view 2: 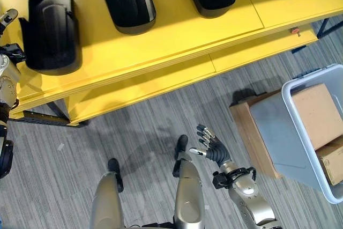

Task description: Move parts from the plastic box to the shelf.

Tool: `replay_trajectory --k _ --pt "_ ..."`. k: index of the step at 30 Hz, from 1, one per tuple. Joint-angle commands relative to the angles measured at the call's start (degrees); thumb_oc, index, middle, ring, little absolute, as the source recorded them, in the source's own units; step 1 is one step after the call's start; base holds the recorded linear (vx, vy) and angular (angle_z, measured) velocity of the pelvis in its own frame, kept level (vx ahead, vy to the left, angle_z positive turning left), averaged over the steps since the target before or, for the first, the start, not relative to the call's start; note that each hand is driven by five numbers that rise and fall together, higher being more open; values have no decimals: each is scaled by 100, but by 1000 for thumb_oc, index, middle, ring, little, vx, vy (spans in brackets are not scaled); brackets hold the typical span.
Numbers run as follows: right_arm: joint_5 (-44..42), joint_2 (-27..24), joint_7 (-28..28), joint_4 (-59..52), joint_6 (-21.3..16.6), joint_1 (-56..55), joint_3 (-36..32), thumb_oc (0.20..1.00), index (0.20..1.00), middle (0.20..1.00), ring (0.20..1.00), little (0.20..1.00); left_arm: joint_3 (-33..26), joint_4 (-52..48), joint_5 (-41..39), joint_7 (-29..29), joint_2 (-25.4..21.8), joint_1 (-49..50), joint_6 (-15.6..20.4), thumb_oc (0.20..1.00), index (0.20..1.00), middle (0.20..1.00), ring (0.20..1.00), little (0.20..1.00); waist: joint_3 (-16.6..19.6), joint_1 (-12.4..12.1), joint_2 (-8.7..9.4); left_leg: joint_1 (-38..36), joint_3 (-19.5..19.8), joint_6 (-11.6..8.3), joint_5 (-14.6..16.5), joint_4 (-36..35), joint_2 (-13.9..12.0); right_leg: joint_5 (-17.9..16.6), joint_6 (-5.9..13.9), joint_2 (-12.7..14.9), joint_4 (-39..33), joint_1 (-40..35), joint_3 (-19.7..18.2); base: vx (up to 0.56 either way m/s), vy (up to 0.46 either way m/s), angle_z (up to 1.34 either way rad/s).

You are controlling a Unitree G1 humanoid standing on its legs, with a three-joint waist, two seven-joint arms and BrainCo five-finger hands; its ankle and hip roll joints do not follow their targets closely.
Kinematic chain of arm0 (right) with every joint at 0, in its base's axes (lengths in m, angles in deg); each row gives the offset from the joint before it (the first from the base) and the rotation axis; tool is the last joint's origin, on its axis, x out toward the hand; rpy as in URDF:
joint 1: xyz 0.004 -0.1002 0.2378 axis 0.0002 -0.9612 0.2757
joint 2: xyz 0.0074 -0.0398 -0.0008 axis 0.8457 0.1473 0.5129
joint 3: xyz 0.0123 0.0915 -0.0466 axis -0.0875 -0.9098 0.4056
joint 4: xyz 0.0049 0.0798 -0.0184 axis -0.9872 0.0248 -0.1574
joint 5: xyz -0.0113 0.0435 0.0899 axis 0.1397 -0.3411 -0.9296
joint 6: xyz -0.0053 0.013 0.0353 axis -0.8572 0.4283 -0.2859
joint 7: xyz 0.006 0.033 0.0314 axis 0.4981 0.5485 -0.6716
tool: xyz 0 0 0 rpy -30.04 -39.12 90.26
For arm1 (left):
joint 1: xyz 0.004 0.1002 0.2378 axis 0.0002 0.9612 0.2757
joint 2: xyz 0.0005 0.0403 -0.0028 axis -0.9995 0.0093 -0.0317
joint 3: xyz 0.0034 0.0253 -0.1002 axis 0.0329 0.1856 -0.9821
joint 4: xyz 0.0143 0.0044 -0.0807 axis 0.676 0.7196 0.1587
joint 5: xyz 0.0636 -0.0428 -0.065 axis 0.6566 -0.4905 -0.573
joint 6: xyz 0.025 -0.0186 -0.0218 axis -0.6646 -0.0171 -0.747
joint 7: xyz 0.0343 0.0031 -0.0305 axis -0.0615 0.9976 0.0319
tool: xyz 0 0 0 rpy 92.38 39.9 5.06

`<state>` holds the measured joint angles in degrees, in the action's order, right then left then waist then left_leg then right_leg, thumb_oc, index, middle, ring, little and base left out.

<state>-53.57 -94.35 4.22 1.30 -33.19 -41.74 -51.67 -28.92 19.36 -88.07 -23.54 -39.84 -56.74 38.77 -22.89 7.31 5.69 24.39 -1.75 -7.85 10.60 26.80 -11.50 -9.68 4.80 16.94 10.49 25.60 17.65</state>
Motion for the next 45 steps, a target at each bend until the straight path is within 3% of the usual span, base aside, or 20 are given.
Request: replay_trajectory --k 1,3,4,8,13,22,26,45 --pt "-69 -59 -152 -90 -189 -132 -215 1000 1000 1000 1000 1000 -156 -593 952 53 -460 368 334 1000 1000 1000 1000 1000 285 -65 30 -129 -231 226 -160 -369 185 701 656 445 462 -690 -54 44 -37 18" --pt "-28 -50 -229 -69 -237 -123 -296 1000 1000 1000 1000 1000 -127 -1521 2288 -12 -806 870 190 1000 1000 1000 1000 1000 292 -149 -23 -344 -195 189 -204 -505 188 767 652 485 466 -926 18 46 -36 16" --pt "-7 -21 -247 -54 -255 -105 -351 1000 1000 1000 1000 1000 -186 -1894 2580 9 -861 1109 226 1000 1000 1000 1000 1000 289 -207 -35 -384 -179 185 -208 -527 194 794 653 499 486 -973 44 34 -24 7" --pt "33 6 -294 26 -262 -135 -454 1000 1000 1000 1000 1000 -722 -2549 2886 168 -763 2015 301 1000 1000 1000 1000 1000 261 -283 -81 -564 -148 174 -214 -593 216 857 655 545 532 -1164 113 17 -7 11" --pt "90 13 -379 64 -262 -167 -514 1000 1000 1000 1000 1000 -945 -3011 3404 412 -683 2701 318 1000 1000 1000 1000 1000 250 -340 -105 -716 -98 180 -229 -681 246 920 648 578 581 -1310 150 18 -1 14" --pt "187 -24 -445 -55 -249 -150 -651 1000 1000 1000 1000 1000 -867 -3223 4350 842 -362 3414 225 1000 1000 1000 1000 1000 177 -377 -74 -771 -82 219 -182 -616 254 982 628 592 703 -1324 129 3 5 4" --pt "211 -63 -430 -94 -261 -140 -682 1000 1000 1000 1000 1000 -636 -3105 5045 827 -288 3358 109 1000 1000 1000 1000 1000 147 -352 -43 -711 -91 232 -188 -590 245 992 621 586 729 -1239 88 0 0 0" --pt "190 -197 -351 -254 -303 -212 -711 1000 1000 1000 1000 1000 205 -2278 5758 560 -101 2197 -191 1000 1000 1000 1000 1000 137 -133 -5 -430 -207 264 -124 -370 224 997 598 536 814 -871 -118 5 17 -6"
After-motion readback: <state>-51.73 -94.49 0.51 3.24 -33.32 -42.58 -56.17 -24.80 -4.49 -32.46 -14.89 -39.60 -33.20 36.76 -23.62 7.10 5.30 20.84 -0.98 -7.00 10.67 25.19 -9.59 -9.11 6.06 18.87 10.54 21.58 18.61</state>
